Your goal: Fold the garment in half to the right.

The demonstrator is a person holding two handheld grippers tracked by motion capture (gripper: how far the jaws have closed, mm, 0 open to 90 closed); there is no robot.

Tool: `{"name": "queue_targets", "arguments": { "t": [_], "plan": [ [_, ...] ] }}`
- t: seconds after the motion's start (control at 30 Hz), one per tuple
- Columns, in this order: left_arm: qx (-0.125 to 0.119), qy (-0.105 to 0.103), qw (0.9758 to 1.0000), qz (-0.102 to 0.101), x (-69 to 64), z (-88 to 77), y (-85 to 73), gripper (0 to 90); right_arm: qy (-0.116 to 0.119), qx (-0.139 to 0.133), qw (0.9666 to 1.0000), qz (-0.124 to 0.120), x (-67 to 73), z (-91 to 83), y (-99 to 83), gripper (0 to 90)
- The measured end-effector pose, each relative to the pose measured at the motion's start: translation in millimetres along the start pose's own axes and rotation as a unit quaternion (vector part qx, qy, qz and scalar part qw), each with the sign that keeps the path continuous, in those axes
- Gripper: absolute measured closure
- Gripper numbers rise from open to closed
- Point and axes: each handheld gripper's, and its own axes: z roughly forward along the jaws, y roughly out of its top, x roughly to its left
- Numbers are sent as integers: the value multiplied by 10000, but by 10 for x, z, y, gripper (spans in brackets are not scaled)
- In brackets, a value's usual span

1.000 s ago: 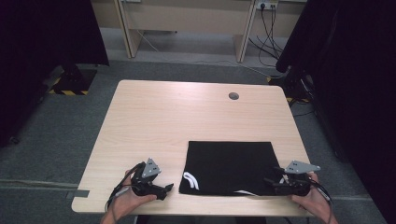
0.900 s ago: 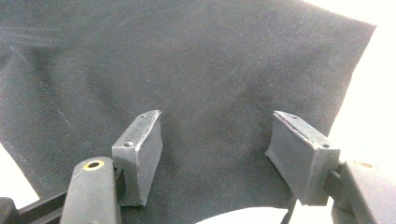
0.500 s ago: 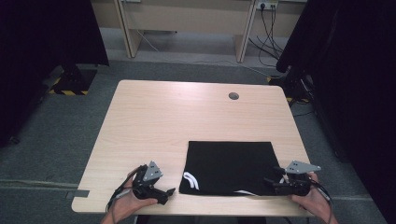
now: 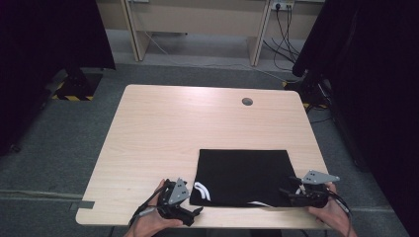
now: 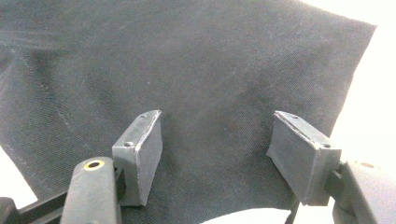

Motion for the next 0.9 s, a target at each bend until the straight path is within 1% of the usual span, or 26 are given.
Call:
{"name": "queue_targets", "arguments": {
  "t": [0.03,0.13,0.27,0.33,0.4,0.43,0.47,0.5,0.53,0.67,0.73,0.8,0.9],
  "plan": [
    [23,46,10000,56,-6,24,20,37,8,1,10000,11,1,1,0,353],
    [36,151,9999,53,1,92,69,37,-1,-3,10000,6,1,1,0,353],
    [41,128,9998,125,-24,152,142,37,12,-8,10000,26,2,1,-3,353],
    [144,76,9998,148,-41,197,172,37,12,-8,10000,25,2,1,-3,353],
    [254,84,9995,180,-57,252,189,39,14,-11,10000,25,1,1,-4,353],
    [249,14,9996,94,-57,269,197,49,12,-23,10000,18,0,1,-6,353],
    [252,-88,9996,-6,-52,274,204,83,10,-25,10000,16,1,1,-6,353],
    [244,-125,9996,-48,-49,267,209,146,10,-24,10000,16,1,1,-6,353],
    [228,-116,9997,-31,-43,256,212,211,11,-23,10000,17,1,1,-6,353],
    [193,-260,9994,-78,-29,234,213,460,15,-36,10000,6,-2,1,-9,353],
    [172,-311,9994,-30,-36,237,220,554,14,-30,10000,8,0,1,-8,353],
    [172,-326,9993,-25,-29,247,231,619,6,-46,10000,6,0,2,-11,354],
    [198,-308,9993,-3,-29,256,250,681,18,-45,10000,4,-2,2,-11,354]
  ]
}}
